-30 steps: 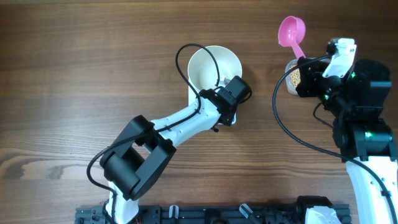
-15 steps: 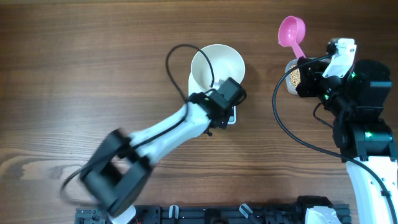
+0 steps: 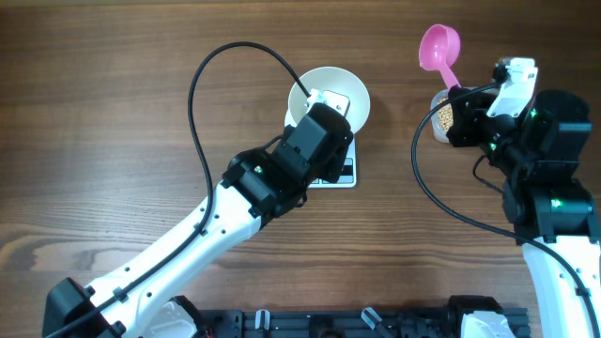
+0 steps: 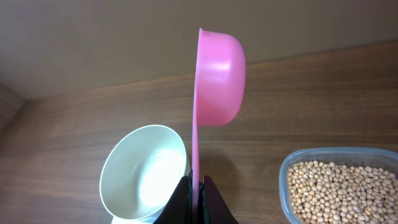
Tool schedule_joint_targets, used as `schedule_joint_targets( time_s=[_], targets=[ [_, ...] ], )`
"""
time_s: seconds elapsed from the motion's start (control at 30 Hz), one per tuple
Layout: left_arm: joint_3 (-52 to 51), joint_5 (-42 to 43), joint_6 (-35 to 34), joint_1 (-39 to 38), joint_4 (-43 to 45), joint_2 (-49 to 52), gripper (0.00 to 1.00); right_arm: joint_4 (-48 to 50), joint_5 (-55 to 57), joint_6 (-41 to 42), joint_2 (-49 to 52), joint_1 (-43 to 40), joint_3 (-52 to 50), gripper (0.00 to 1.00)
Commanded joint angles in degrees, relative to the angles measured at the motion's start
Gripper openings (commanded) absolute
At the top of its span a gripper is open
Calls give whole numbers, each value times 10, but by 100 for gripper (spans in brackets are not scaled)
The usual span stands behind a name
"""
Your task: Scoop item into bowl and weigh 150g on scale
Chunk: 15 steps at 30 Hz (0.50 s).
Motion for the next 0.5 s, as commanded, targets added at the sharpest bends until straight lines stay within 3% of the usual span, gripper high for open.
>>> schedule_joint_targets(
  time_s=[0.0, 0.23, 0.33, 0.47],
  targets=[
    [0, 7, 12, 3, 0, 1, 4, 0, -14, 3, 1, -2, 8, 4],
    [0, 9, 22, 35, 9, 1, 4, 3, -14, -52, 2, -2, 8, 5],
    [0, 98, 93, 96, 18, 1, 4, 47, -13, -77, 16, -2, 8, 4],
    [0, 184, 106, 185, 45, 5, 4, 126, -14, -83, 44, -2, 8, 4]
  ],
)
